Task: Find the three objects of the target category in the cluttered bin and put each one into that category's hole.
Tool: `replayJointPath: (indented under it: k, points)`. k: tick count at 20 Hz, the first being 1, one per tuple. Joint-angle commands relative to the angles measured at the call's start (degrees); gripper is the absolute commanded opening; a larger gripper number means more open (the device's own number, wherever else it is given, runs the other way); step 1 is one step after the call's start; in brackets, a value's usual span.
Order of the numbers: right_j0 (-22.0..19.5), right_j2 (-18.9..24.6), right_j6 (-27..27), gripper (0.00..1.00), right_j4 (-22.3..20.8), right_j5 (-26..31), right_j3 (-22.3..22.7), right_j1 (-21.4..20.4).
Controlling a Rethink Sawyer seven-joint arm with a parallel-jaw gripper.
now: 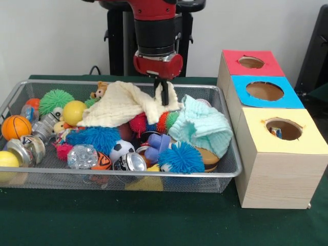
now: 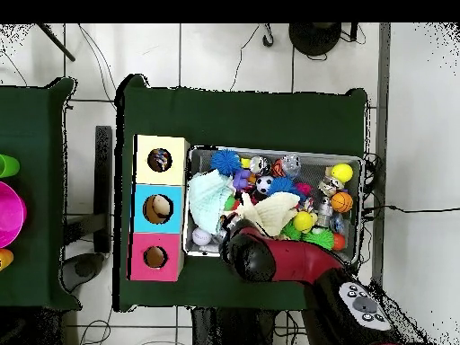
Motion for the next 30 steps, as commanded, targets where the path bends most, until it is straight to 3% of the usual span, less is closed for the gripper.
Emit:
replayJointPath:
  k: [1,7,12,13,21,30]
  points:
    - [0.8,6.1,6.8,0.0,4.4,2.6,5.2,-0.6]
    - [1.9,5.7,7.0,0.0,5.8,1.2,7.0,-1.3]
    - [6.0,-0.6,6.7,0.0,4.2,-2.0,4.8,-1.6]
    - [7.0,-2.3,6.8,1.0,3.7,-3.2,4.1,-1.7]
    - [7.8,-7.5,5.0,1.0,3.0,-2.4,-0.4,-2.0]
    - [2.8,-8.1,-2.0,1.0,0.2,3.8,-2.9,-4.2]
